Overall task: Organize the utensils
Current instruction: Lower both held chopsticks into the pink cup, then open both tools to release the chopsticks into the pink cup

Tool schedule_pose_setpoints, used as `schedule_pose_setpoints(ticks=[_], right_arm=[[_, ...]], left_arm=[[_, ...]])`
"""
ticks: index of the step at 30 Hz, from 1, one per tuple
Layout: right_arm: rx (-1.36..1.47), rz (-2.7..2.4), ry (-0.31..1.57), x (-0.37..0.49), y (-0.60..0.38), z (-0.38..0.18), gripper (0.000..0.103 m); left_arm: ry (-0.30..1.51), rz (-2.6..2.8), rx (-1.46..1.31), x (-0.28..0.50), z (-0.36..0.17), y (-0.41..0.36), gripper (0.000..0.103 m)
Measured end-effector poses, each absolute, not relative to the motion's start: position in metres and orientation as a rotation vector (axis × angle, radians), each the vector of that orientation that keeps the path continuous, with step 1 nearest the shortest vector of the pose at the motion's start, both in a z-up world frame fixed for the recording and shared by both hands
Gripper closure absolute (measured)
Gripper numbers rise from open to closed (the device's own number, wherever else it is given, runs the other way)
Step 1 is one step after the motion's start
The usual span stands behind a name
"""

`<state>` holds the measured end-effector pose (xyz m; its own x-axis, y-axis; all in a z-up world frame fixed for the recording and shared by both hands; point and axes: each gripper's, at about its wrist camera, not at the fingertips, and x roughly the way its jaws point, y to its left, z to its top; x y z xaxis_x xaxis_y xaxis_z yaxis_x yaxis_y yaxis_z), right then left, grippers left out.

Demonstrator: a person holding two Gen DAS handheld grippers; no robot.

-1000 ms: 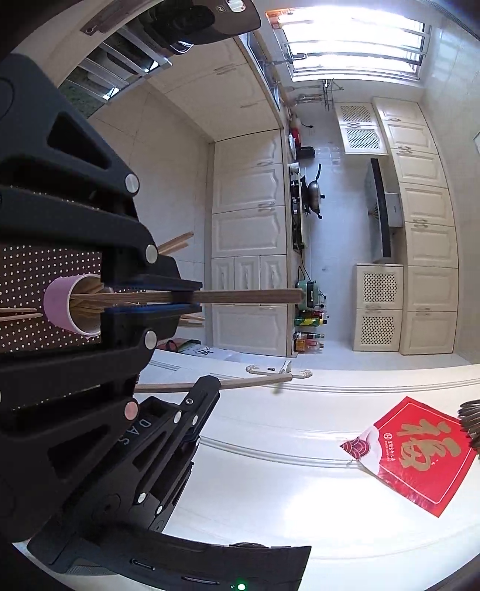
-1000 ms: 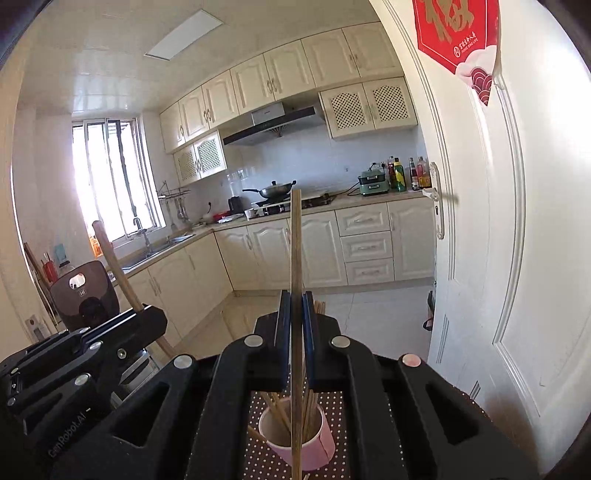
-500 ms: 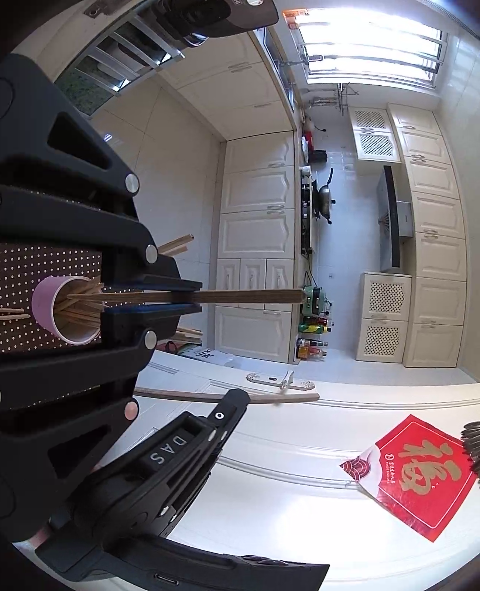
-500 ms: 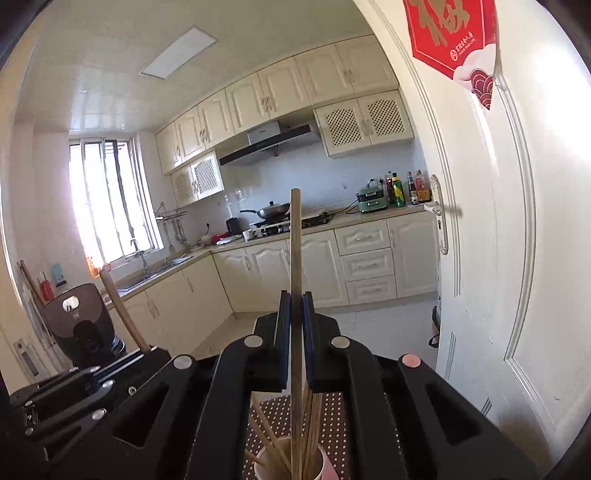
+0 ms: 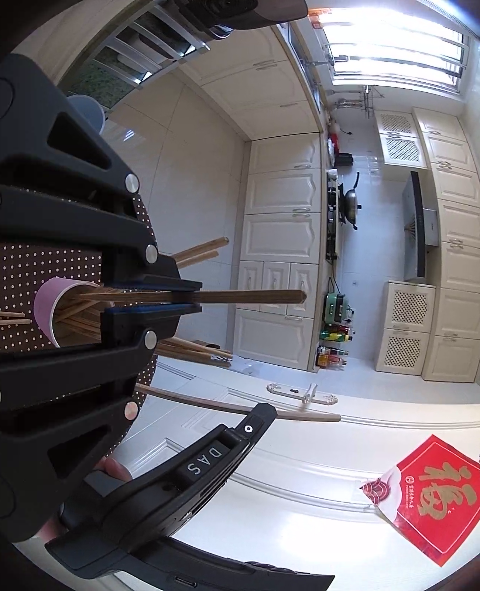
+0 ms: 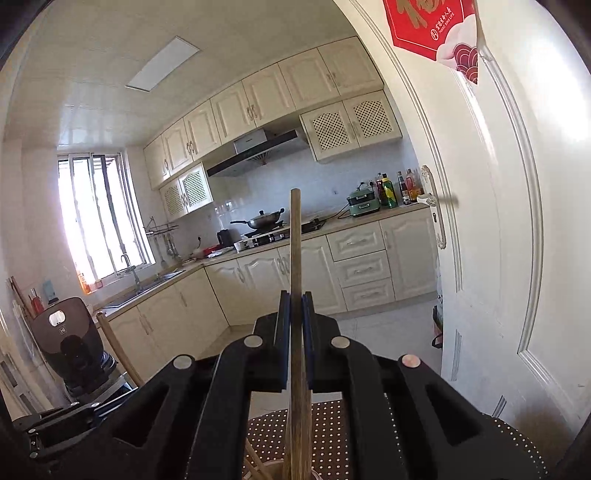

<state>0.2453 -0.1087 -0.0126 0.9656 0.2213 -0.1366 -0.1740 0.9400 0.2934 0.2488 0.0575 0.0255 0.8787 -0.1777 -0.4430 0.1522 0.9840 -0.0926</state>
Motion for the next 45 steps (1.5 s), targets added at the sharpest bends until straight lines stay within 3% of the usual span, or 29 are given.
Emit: schedule_pose_setpoints(ticks=[17, 32, 34, 35, 36, 38, 39, 45], right_arm=[[0.225, 0.218, 0.202, 0.245, -0.090, -0.047, 0.098], [0.166, 0.201, 0.281, 0.243, -0.085, -0.065, 0.096], [0.168, 0.210, 0.293, 0.242, -0.086, -0.064, 0.091], [0.179, 0.210, 0.304, 0.242, -0.089, -0.064, 0.084], [0.193, 0.211, 0.308, 0.242, -0.091, -0.064, 0.081], [0.223, 0.206, 0.312, 0.240, -0.100, -0.063, 0.073], [0.231, 0.206, 0.313, 0.240, -0.103, -0.062, 0.064], [0.232, 0.186, 0.325, 0.232, -0.115, -0.061, 0.034]], left_arm=[[0.542, -0.179, -0.090, 0.269, -0.013, 0.060, 0.097], [0.503, -0.204, -0.020, 0.263, -0.014, 0.057, 0.095], [0.507, -0.204, 0.002, 0.263, -0.015, 0.057, 0.089], [0.506, -0.193, 0.021, 0.262, -0.015, 0.055, 0.075], [0.503, -0.181, 0.030, 0.263, -0.014, 0.055, 0.070], [0.485, -0.152, 0.035, 0.261, -0.014, 0.058, 0.050], [0.480, -0.166, 0.028, 0.259, -0.013, 0.060, 0.050], [0.494, -0.148, 0.002, 0.257, -0.014, 0.067, 0.050]])
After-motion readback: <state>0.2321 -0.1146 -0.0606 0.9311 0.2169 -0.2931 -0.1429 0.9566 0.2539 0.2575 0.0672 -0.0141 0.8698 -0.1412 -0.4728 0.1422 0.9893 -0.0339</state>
